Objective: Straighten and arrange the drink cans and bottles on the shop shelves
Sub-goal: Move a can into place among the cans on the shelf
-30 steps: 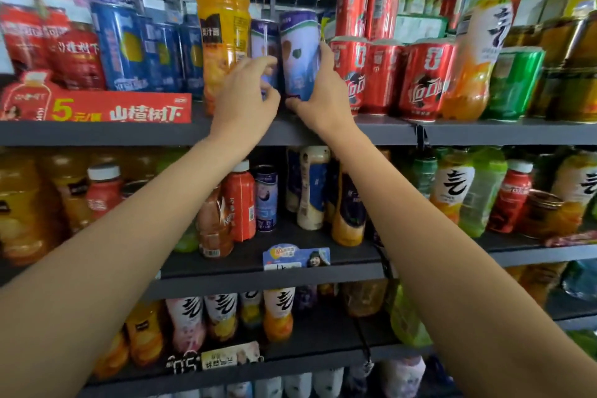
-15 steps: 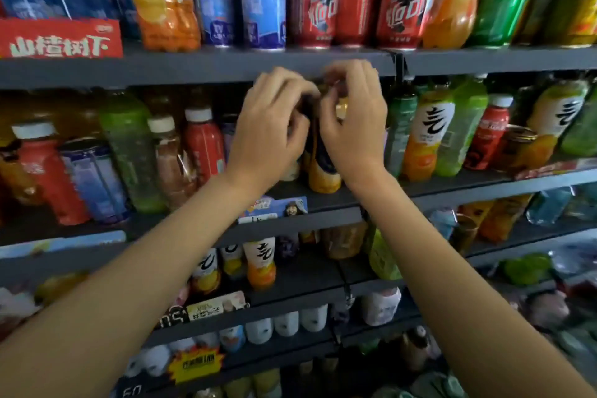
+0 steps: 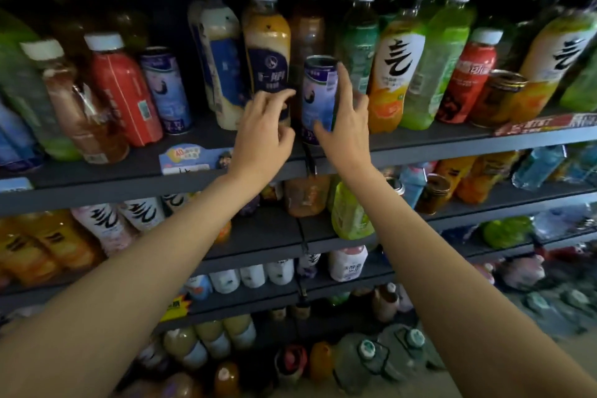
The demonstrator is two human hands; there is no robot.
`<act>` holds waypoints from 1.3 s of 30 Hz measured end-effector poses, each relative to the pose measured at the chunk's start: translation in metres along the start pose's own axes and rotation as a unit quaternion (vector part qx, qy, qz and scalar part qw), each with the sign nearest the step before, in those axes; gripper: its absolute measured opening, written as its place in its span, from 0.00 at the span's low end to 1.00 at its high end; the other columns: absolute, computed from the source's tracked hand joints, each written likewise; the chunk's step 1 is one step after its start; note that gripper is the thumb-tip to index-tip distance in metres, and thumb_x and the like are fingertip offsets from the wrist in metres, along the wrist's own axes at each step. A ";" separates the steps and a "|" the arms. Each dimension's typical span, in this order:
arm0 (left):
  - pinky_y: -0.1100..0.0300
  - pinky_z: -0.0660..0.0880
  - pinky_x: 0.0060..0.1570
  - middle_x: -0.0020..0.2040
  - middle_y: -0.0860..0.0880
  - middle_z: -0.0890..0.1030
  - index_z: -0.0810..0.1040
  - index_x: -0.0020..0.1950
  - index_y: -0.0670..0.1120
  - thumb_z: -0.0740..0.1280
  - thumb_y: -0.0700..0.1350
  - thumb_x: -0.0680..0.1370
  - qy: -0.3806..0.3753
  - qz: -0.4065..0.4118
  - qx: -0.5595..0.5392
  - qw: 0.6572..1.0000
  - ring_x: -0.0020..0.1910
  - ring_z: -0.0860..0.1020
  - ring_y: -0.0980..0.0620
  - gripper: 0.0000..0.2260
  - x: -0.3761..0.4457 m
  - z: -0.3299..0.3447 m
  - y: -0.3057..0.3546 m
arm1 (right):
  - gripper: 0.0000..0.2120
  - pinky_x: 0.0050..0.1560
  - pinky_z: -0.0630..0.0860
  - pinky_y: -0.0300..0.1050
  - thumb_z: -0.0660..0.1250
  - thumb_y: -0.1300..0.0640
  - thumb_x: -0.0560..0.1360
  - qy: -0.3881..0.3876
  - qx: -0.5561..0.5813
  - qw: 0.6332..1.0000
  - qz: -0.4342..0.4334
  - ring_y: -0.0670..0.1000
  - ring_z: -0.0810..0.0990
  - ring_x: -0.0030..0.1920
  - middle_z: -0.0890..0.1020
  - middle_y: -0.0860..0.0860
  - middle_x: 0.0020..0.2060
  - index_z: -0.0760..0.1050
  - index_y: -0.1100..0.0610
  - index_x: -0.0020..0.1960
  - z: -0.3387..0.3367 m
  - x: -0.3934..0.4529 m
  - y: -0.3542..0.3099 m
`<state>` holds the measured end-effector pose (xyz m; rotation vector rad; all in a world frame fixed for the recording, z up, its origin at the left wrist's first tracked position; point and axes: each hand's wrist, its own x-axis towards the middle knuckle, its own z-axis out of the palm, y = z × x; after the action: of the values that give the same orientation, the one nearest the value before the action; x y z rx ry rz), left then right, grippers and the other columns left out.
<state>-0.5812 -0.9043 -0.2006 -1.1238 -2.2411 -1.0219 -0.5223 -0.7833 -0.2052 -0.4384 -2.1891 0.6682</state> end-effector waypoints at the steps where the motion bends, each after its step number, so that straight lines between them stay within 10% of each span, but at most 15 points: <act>1: 0.55 0.68 0.59 0.59 0.42 0.71 0.67 0.69 0.43 0.62 0.35 0.73 0.003 -0.014 0.000 1.000 0.59 0.71 0.45 0.24 0.002 0.008 0.003 | 0.39 0.50 0.71 0.47 0.67 0.64 0.72 0.000 0.021 1.000 -0.011 0.64 0.71 0.58 0.65 0.64 0.64 0.50 0.55 0.76 0.000 0.004 0.003; 7: 0.45 0.67 0.64 0.64 0.41 0.68 0.60 0.73 0.44 0.65 0.40 0.72 0.004 -0.071 -0.007 0.997 0.64 0.70 0.42 0.30 0.012 0.041 0.018 | 0.38 0.47 0.77 0.51 0.68 0.65 0.71 -0.013 0.065 0.996 -0.052 0.63 0.77 0.52 0.64 0.63 0.64 0.54 0.53 0.75 0.000 0.020 0.016; 15: 0.58 0.63 0.67 0.72 0.44 0.63 0.53 0.75 0.44 0.71 0.45 0.72 -0.040 -0.097 -0.022 0.994 0.71 0.63 0.48 0.38 0.008 0.029 0.033 | 0.17 0.47 0.71 0.41 0.70 0.62 0.70 0.027 0.184 0.982 -0.037 0.52 0.74 0.52 0.74 0.55 0.52 0.67 0.61 0.55 -0.016 0.013 -0.009; 20: 0.62 0.70 0.53 0.60 0.42 0.72 0.65 0.67 0.38 0.67 0.48 0.71 0.062 -0.031 0.004 0.998 0.59 0.72 0.48 0.28 -0.019 -0.007 0.049 | 0.25 0.56 0.75 0.51 0.75 0.58 0.67 0.072 0.313 0.943 -0.090 0.53 0.76 0.56 0.75 0.55 0.53 0.68 0.61 0.58 -0.037 -0.021 -0.036; 28: 0.50 0.72 0.58 0.58 0.40 0.74 0.66 0.63 0.43 0.67 0.47 0.74 0.191 0.089 -0.061 0.976 0.59 0.73 0.46 0.21 0.007 -0.118 0.075 | 0.33 0.62 0.73 0.51 0.76 0.61 0.67 0.150 0.425 0.870 -0.198 0.56 0.73 0.61 0.73 0.60 0.59 0.64 0.69 0.65 -0.086 0.002 -0.157; 33: 0.59 0.72 0.61 0.64 0.45 0.73 0.64 0.69 0.39 0.65 0.52 0.73 0.249 0.040 -0.075 0.965 0.64 0.72 0.52 0.29 0.029 -0.153 0.077 | 0.32 0.54 0.71 0.29 0.75 0.59 0.69 0.066 0.417 0.881 -0.211 0.45 0.75 0.52 0.76 0.51 0.53 0.63 0.67 0.66 -0.101 0.039 -0.207; 39: 0.52 0.73 0.60 0.64 0.46 0.75 0.66 0.70 0.42 0.65 0.53 0.75 0.307 -0.026 -0.013 0.951 0.62 0.74 0.49 0.27 0.063 -0.193 0.047 | 0.23 0.57 0.75 0.46 0.65 0.58 0.76 -0.072 0.334 0.917 -0.207 0.54 0.75 0.59 0.74 0.57 0.60 0.64 0.62 0.68 -0.072 0.062 -0.225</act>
<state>-0.5694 -1.0031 -0.0174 -0.6313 -1.7618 -1.2213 -0.5261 -0.9091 0.0037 0.4312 -1.9310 1.1584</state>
